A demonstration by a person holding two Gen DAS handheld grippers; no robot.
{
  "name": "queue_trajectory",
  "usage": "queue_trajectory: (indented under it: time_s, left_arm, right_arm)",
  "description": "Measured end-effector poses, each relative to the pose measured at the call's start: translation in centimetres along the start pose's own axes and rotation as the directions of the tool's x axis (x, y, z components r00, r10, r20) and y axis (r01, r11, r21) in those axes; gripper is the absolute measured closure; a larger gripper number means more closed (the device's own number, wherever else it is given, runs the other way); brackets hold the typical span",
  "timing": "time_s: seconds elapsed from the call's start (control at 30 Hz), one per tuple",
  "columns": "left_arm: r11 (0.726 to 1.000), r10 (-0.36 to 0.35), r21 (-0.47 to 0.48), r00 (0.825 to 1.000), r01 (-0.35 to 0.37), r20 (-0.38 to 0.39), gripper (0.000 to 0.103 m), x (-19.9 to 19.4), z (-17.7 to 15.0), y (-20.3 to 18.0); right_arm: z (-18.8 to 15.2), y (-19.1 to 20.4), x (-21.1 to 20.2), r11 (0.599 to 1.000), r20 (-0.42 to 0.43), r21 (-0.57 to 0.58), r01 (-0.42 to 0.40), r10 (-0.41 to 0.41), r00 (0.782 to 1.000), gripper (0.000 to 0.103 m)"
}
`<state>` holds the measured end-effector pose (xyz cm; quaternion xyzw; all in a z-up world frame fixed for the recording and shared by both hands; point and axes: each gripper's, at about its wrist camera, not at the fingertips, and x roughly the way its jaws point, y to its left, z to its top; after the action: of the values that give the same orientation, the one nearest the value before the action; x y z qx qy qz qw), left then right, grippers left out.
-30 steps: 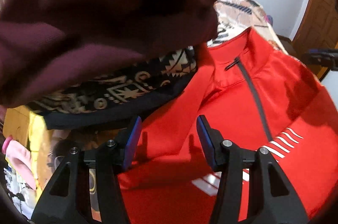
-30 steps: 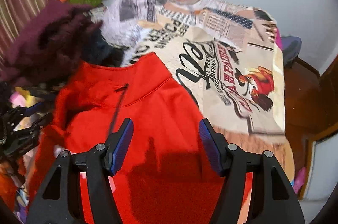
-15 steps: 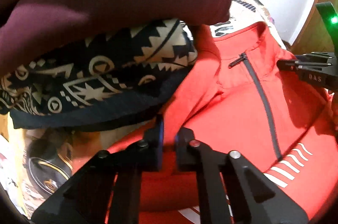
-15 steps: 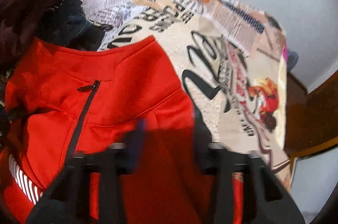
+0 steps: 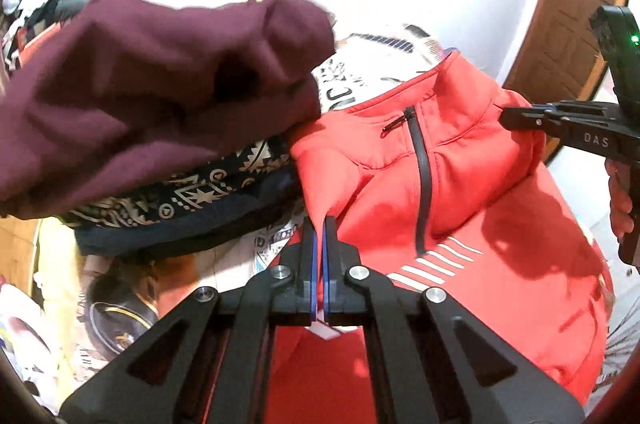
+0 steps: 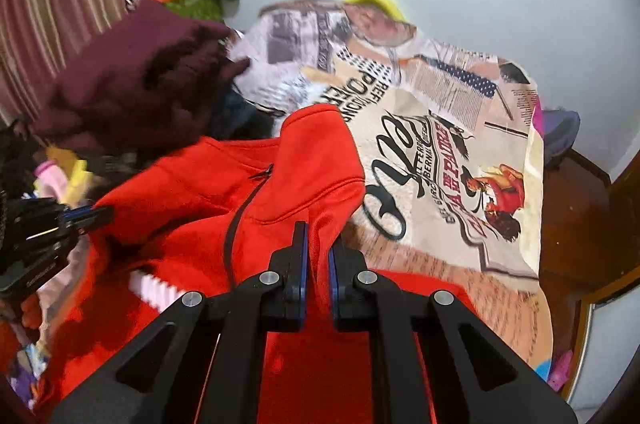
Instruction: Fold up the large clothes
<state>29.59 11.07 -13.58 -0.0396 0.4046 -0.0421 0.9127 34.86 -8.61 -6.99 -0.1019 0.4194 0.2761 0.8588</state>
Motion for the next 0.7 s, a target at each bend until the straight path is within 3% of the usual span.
queue_trajectory:
  time_s: [0.17,0.4,0.57,0.7]
  left_arm:
    - [0.999,0.013,0.053,1.0,-0.014,0.014,0.103,-2.3,-1.5,-0.5]
    - [0.997,0.058,0.047,0.998,-0.056,-0.033,0.103,-2.7,-4.6,0.2]
    - [0.995,0.097,0.029,0.989,-0.094,-0.116,0.103,-1.4,-8.8,1.7]
    - [0.995,0.1,-0.002,0.97,-0.103,-0.221,0.103,1.0,-12.4,2.6]
  right_arm:
    - [-2.8,1.0,-3.6,0.998,0.021,0.013,-0.054,0.054,0.998,0.096]
    - [-8.5,2.6,-5.5,0.996,-0.006,0.009,-0.086,0.086,0.996,0.096]
    - [-12.6,3.4,-5.2,0.995,-0.057,0.02,-0.095,0.096,0.994,0.096]
    - [-14.8,3.0,-4.3,0.994,-0.092,0.059,-0.097,0.102,0.991,0.096]
